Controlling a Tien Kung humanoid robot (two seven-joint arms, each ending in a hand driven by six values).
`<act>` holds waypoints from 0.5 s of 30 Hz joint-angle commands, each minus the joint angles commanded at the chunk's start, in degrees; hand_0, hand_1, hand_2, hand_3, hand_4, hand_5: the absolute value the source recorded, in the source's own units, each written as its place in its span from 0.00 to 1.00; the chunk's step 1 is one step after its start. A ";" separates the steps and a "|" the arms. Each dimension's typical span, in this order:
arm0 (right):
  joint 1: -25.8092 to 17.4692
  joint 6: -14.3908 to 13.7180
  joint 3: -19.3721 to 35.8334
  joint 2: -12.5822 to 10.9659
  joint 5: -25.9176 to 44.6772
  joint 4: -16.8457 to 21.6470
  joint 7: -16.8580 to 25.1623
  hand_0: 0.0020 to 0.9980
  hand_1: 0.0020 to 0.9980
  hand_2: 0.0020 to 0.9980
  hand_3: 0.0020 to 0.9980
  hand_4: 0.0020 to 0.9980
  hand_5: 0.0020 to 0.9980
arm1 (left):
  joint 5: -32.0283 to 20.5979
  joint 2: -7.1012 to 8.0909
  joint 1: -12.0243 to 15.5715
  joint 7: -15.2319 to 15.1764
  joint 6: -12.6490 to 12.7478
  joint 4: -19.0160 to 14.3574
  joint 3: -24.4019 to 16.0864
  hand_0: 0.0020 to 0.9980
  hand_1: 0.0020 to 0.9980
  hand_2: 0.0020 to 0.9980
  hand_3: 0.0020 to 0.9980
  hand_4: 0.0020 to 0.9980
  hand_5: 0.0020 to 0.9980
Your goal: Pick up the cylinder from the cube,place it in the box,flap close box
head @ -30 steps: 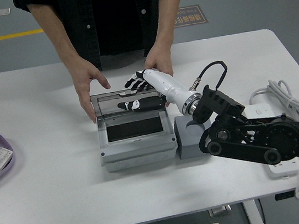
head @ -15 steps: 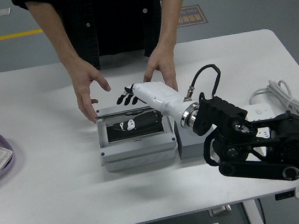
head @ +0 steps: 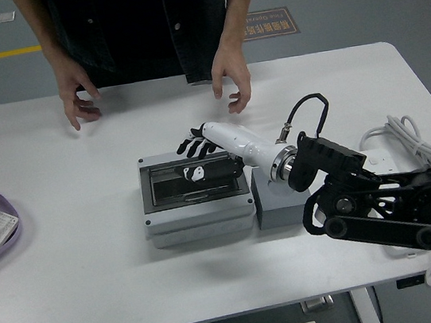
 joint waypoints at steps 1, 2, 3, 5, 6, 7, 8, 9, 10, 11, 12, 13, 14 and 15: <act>-0.78 -0.72 1.05 -0.59 0.05 0.35 0.51 0.63 0.61 0.66 0.66 0.63 0.53 | -0.19 0.01 0.02 -0.04 0.04 0.00 0.10 0.51 0.56 0.57 0.60 0.71 0.30; -1.81 -1.73 2.36 -1.34 0.04 0.88 1.23 0.63 0.61 0.66 0.66 0.63 0.53 | -0.42 0.02 0.04 -0.11 0.08 0.01 0.25 0.51 0.56 0.57 0.60 0.71 0.30; -2.69 -2.65 3.56 -1.96 -0.06 1.39 1.94 0.63 0.61 0.66 0.66 0.63 0.53 | -0.59 0.04 0.06 -0.16 0.11 0.01 0.37 0.51 0.56 0.57 0.60 0.71 0.30; -4.73 -4.86 6.24 -3.16 -0.52 2.54 3.52 0.63 0.60 0.66 0.66 0.62 0.51 | -0.96 0.08 0.11 -0.27 0.18 0.02 0.60 0.51 0.56 0.57 0.60 0.71 0.30; -6.15 -6.32 7.99 -3.87 -0.98 3.44 4.79 0.63 0.60 0.66 0.66 0.62 0.51 | -1.20 0.11 0.16 -0.35 0.24 0.03 0.77 0.51 0.56 0.57 0.60 0.71 0.30; -7.49 -7.68 9.89 -4.40 -1.36 4.20 6.04 0.63 0.60 0.66 0.66 0.62 0.51 | -1.41 0.14 0.22 -0.43 0.29 0.03 0.92 0.51 0.56 0.57 0.60 0.71 0.30; -8.65 -8.83 11.48 -4.70 -1.57 4.71 7.13 0.63 0.60 0.66 0.66 0.62 0.51 | -1.54 0.16 0.28 -0.48 0.31 0.04 1.05 0.51 0.56 0.57 0.60 0.71 0.30; -10.46 -10.53 14.11 -4.96 -1.70 5.27 8.84 0.62 0.60 0.65 0.66 0.62 0.50 | -1.73 0.20 0.37 -0.55 0.35 0.03 1.23 0.51 0.56 0.57 0.60 0.71 0.30; -11.47 -11.44 15.55 -5.01 -1.65 5.46 9.81 0.62 0.60 0.65 0.66 0.62 0.50 | -1.83 0.22 0.42 -0.59 0.38 0.03 1.31 0.51 0.56 0.57 0.60 0.71 0.30; -12.88 -12.69 17.42 -4.92 -0.91 5.43 11.23 0.62 0.60 0.65 0.66 0.62 0.50 | -1.89 0.25 0.51 -0.63 0.40 0.02 1.41 0.51 0.56 0.57 0.60 0.71 0.30; -14.59 -14.07 19.84 -4.74 0.32 5.17 13.04 0.62 0.60 0.65 0.66 0.62 0.50 | -1.83 0.29 0.60 -0.63 0.37 -0.01 1.46 0.51 0.56 0.57 0.60 0.71 0.30; -15.66 -14.86 21.31 -4.60 1.18 4.89 14.21 0.62 0.60 0.65 0.66 0.62 0.50 | -1.68 0.33 0.64 -0.62 0.32 -0.04 1.47 0.51 0.56 0.57 0.60 0.71 0.30; -17.12 -15.67 23.29 -4.44 2.41 4.49 15.82 0.62 0.60 0.65 0.66 0.62 0.50 | -1.50 0.39 0.69 -0.61 0.26 -0.07 1.50 0.51 0.56 0.57 0.60 0.71 0.30; -18.41 -16.08 24.95 -4.34 3.58 3.98 17.24 0.62 0.60 0.65 0.66 0.62 0.50 | -1.48 0.49 0.72 -0.63 0.24 -0.11 1.61 0.51 0.56 0.57 0.60 0.71 0.30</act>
